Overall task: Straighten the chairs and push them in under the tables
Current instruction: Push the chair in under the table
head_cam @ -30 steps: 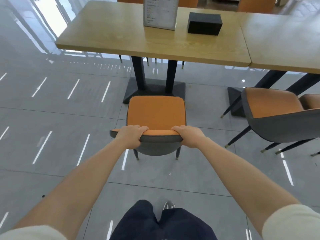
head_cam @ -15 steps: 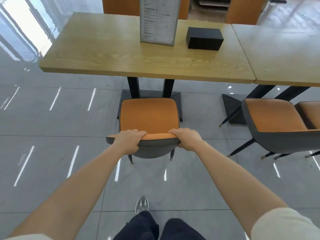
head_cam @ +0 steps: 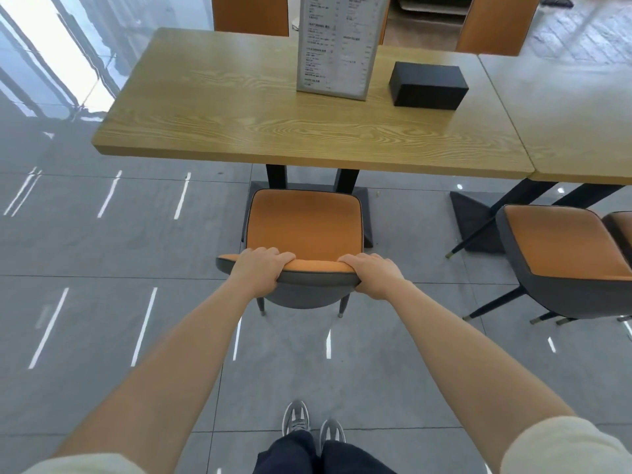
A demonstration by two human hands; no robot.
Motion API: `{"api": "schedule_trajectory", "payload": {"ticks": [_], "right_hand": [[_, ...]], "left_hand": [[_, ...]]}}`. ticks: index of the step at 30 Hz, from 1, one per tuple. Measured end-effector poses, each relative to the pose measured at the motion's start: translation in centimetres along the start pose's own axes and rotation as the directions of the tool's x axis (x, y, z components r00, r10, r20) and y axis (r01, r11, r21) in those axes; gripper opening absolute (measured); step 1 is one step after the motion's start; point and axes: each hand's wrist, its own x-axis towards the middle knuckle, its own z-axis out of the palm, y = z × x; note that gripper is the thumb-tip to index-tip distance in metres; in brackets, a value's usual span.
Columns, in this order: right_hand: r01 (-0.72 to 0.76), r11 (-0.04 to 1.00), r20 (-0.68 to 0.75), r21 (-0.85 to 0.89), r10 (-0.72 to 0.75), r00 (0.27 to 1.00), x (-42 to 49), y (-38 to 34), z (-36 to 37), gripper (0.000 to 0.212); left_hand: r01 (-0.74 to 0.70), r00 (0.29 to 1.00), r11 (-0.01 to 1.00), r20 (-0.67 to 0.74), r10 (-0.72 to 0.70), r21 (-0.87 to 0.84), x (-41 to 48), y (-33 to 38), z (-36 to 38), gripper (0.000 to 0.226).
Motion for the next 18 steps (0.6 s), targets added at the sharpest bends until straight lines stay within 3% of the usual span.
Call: {"api": "schedule_trajectory", "payload": {"ticks": [8,18], "right_hand": [[-0.059,0.998,0.049,0.000,0.059,0.997,-1.0,-1.4,-0.3,0.060],[0.143,0.989,0.048,0.024,-0.144,0.988,0.4,-11.3,-2.8,0.072]], "left_hand": [[0.079,0.997,0.996,0.009,-0.078,-0.042,-1.7,0.1,-0.1,0.055],[0.263,0.964,0.958,0.053,-0.259,-0.110,-7.8,-4.5,-1.8,0.067]]}}
